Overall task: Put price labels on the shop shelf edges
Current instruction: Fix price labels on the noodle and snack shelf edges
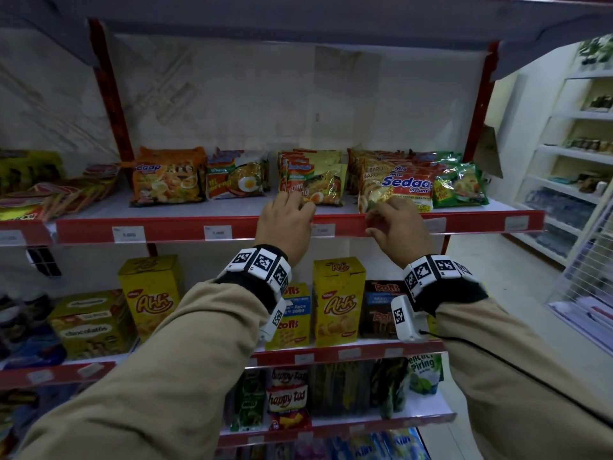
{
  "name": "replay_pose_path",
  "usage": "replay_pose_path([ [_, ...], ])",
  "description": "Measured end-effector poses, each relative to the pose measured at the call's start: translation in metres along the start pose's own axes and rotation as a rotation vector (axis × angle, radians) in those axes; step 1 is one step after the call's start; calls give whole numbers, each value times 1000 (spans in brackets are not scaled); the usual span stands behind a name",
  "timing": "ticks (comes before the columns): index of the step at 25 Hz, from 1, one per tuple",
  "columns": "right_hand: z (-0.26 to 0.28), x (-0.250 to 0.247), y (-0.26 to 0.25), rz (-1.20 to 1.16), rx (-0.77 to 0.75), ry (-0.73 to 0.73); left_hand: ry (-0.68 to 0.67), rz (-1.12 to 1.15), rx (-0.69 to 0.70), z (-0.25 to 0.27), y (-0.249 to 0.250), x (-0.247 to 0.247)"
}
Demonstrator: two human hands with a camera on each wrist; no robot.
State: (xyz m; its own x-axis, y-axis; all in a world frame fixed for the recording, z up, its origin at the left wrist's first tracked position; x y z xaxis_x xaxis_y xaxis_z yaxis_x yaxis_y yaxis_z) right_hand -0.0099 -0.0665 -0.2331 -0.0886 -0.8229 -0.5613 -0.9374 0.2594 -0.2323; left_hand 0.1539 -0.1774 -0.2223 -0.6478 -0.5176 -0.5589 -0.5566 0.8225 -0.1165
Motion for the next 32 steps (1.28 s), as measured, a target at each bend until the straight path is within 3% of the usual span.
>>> replay_pose_path([
  [7, 3, -27, 36, 155, 12, 62, -93, 13, 38, -14, 34, 7],
  [14, -2, -43, 81, 196, -19, 46, -157, 117, 159, -30, 124, 38],
  [24, 8, -41, 88, 35, -147, 121, -9, 167, 49, -39, 144, 46],
  [32, 2, -39, 90, 50, -154, 16, 33, 240, -51, -39, 149, 49],
])
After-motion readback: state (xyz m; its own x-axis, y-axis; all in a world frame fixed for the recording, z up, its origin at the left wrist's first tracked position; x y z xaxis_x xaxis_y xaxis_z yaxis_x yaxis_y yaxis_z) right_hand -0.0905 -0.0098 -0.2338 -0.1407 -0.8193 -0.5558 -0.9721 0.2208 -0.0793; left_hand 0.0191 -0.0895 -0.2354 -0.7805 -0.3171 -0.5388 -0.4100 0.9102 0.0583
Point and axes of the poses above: each hand's wrist, its own z-axis away from the middle knuckle, its own x-axis out of the palm, y = z × x, the point moved 6 cm from there along -z, towards the middle knuckle, and after that the axes turned 13 degrees about y, right-handed, at the moved point
